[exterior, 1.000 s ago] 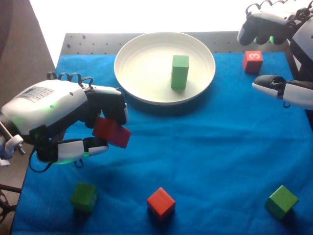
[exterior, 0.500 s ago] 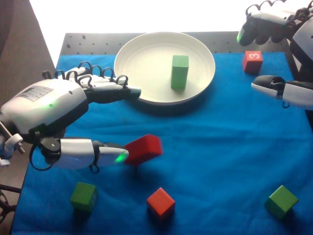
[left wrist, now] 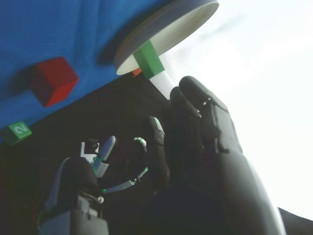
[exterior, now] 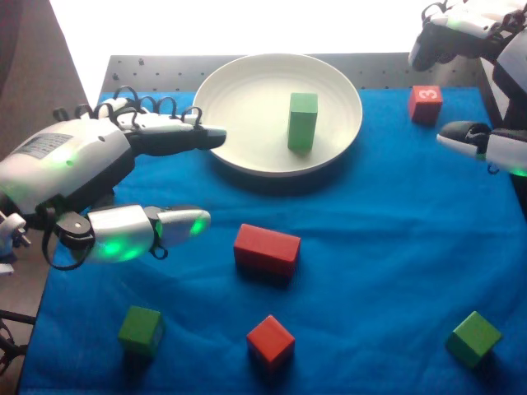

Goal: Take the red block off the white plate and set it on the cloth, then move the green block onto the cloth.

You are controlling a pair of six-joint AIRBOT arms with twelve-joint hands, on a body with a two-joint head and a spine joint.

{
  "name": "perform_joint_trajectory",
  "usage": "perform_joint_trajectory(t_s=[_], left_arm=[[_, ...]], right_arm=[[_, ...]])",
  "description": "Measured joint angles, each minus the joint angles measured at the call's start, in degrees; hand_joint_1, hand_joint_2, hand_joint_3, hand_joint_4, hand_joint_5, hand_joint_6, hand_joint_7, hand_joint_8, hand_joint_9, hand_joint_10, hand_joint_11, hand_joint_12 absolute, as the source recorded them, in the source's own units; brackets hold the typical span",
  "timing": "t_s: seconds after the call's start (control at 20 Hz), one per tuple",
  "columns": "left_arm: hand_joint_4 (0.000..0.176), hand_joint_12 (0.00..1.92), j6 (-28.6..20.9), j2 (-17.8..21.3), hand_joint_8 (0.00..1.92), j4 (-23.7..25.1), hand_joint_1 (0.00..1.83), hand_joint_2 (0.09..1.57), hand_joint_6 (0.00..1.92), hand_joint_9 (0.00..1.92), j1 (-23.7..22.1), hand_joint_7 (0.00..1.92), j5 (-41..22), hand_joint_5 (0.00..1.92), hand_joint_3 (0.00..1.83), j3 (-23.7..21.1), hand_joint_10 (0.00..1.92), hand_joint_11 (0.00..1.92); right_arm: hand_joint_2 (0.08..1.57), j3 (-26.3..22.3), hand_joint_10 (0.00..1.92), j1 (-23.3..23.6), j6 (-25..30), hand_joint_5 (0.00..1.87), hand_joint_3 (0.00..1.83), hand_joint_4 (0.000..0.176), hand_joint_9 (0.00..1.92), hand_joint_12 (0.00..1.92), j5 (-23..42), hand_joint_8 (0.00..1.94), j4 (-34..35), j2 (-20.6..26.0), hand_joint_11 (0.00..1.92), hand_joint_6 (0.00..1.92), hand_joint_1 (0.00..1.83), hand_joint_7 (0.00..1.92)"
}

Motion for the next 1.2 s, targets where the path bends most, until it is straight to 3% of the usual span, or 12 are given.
perform_joint_trajectory(t_s=[0.05,0.15,0.25,0.35,0.45,0.55,0.65,0.75,0.9,1.0,1.05,1.2], left_arm=[[0.092,1.01,0.0,0.0,0.00,-0.3,0.58,1.16,0.01,0.35,0.0,0.38,-0.2,0.47,0.00,0.0,0.05,0.00],[0.087,0.98,0.0,0.1,0.01,-0.3,0.61,1.15,0.01,0.37,0.0,0.39,-1.0,0.49,0.00,0.1,0.04,0.00],[0.071,1.07,0.1,0.2,0.01,-0.6,0.62,1.15,0.02,0.41,0.2,0.42,-1.8,0.52,0.00,0.1,0.04,0.00],[0.101,1.02,0.2,0.9,0.01,-1.2,0.59,1.16,0.01,0.41,0.4,0.43,-2.1,0.53,0.00,0.1,0.03,0.00],[0.114,1.03,0.2,1.1,0.01,-1.4,0.57,1.15,0.01,0.43,0.4,0.45,-2.6,0.55,0.00,0.0,0.03,0.00],[0.103,1.08,0.2,1.2,0.01,-1.2,0.59,1.15,0.01,0.46,0.4,0.48,-2.6,0.56,0.00,0.0,0.03,0.00],[0.098,1.10,0.2,1.2,0.01,-1.1,0.59,1.15,0.01,0.46,0.4,0.49,-2.5,0.58,0.00,0.0,0.03,0.00],[0.110,1.21,0.2,1.2,0.01,-1.1,0.59,1.13,0.02,0.49,0.4,0.51,-2.5,0.61,0.00,-0.1,0.03,0.02],[0.081,1.24,0.2,1.2,0.01,-1.0,0.63,1.15,0.02,0.51,0.4,0.53,-2.5,0.65,0.00,-0.1,0.03,0.02],[0.092,1.25,0.2,1.2,0.01,-0.9,0.65,1.14,0.02,0.51,0.4,0.54,-2.5,0.66,0.00,-0.1,0.04,0.04],[0.085,1.26,0.2,1.2,0.01,-1.0,0.65,1.14,0.02,0.53,0.4,0.55,-2.5,0.66,0.00,-0.1,0.04,0.05],[0.094,1.24,0.2,1.2,0.01,-0.7,0.66,1.14,0.02,0.52,0.4,0.56,-2.5,0.68,0.00,-0.1,0.03,0.03]], right_arm=[[0.97,1.0,1.28,0.9,0.0,0.44,0.00,0.000,0.41,1.72,1.1,1.00,0.2,-0.7,0.37,0.96,1.16,0.49],[0.98,2.8,1.37,2.9,0.0,0.42,0.00,0.000,0.36,1.83,3.5,1.11,0.2,-2.4,0.24,0.97,1.11,0.46],[0.96,4.9,1.26,4.7,0.0,0.48,0.00,0.000,0.39,1.79,6.0,0.93,-0.4,-4.4,0.30,0.75,1.11,0.48],[0.94,7.5,0.96,6.9,0.0,0.50,0.00,0.000,0.36,1.58,10.2,0.56,-0.3,-7.3,0.29,0.54,1.11,0.44],[0.89,9.4,0.74,8.4,0.0,0.58,0.00,0.000,0.39,1.53,13.0,0.27,-0.3,-9.1,0.22,0.31,1.18,0.55],[0.87,11.9,0.63,10.2,0.0,0.62,0.00,0.000,0.48,1.46,15.6,0.12,-0.3,-11.6,0.28,0.15,1.16,0.61],[0.87,14.5,0.59,11.6,0.0,0.61,0.00,0.000,0.44,1.49,18.4,0.04,-0.1,-13.9,0.20,0.06,1.16,0.56],[0.89,16.6,0.55,13.2,0.0,0.58,0.00,0.000,0.42,1.47,21.1,0.01,0.2,-16.1,0.17,0.02,1.19,0.53],[0.88,19.1,0.52,15.0,0.0,0.64,0.00,0.000,0.48,1.49,23.3,0.02,0.0,-18.8,0.23,0.02,1.20,0.58],[0.88,21.1,0.49,15.9,0.0,0.65,0.00,0.000,0.46,1.49,25.6,0.02,-0.1,-20.4,0.16,0.01,1.16,0.61],[0.88,21.9,0.49,16.0,0.0,0.65,0.00,0.000,0.46,1.50,26.3,0.02,0.2,-21.2,0.16,0.01,1.15,0.61],[0.88,24.2,0.64,16.0,0.0,0.65,0.00,0.000,0.33,1.58,29.0,0.00,1.2,-23.2,0.05,0.00,1.09,0.58]])
